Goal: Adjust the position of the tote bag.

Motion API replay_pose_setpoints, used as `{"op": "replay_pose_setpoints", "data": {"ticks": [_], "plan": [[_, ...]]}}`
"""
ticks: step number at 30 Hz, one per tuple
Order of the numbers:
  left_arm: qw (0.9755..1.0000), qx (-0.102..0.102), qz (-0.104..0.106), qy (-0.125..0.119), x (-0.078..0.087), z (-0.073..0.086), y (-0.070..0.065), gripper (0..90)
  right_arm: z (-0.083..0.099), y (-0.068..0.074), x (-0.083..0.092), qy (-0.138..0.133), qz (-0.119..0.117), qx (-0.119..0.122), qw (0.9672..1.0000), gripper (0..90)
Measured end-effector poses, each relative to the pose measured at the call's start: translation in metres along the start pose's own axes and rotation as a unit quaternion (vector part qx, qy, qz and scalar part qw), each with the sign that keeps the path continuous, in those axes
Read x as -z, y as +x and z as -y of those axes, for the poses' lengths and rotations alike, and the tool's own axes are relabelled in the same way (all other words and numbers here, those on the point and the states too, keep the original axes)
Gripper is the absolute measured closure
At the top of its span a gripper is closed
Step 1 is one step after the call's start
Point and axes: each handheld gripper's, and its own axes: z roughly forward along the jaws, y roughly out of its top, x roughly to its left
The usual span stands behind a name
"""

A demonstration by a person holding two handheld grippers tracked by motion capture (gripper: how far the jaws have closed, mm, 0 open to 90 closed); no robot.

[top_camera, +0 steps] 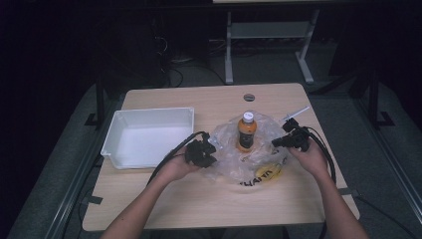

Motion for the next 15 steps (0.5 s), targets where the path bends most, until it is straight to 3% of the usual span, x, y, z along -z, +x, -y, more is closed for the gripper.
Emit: {"op": "replay_pose_setpoints", "data": {"ticks": [4,9,15], "plan": [[1.0000,0.001,0.005,0.008,-0.004,0.001,0.001,82.4,0.003,-0.001,0.001,-0.004,0.001,0.001,1.0000,89.5],[0.9999,0.010,0.012,-0.004,0.001,0.002,0.002,79.7,0.006,-0.001,0.005,-0.014,0.000,0.000,0.9999,86.6],[0.9990,0.004,0.011,-0.044,0.033,0.002,0.008,75.2,0.006,0.007,0.023,-0.050,-0.007,0.002,0.9987,77.0]]}}
